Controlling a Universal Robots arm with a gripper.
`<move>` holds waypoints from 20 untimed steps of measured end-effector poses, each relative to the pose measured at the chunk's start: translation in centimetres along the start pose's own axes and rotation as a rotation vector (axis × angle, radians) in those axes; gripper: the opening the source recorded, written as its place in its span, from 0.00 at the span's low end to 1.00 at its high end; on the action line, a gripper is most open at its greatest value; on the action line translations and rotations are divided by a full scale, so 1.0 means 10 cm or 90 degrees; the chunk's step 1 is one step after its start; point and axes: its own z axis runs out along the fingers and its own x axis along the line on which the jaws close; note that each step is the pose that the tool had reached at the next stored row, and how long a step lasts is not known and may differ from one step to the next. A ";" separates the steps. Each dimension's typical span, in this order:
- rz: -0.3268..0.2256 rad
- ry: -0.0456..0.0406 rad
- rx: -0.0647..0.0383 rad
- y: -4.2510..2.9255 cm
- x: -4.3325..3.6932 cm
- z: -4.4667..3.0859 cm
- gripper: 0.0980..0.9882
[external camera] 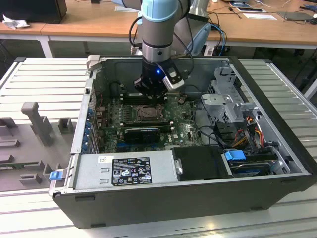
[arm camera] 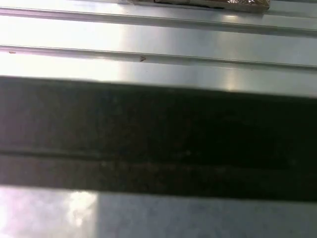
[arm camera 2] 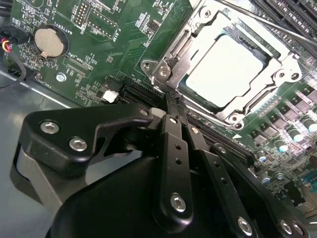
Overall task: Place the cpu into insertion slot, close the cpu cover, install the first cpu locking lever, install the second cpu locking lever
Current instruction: 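Install the first cpu locking lever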
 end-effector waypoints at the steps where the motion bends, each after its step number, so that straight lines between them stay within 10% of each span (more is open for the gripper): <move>1: 0.000 0.0000 0.000 -0.003 0.001 0.002 0.01; 13: 0.001 -0.0004 -0.005 -0.020 0.002 0.030 0.01; 20: 0.001 -0.0002 -0.004 -0.019 -0.001 -0.087 0.01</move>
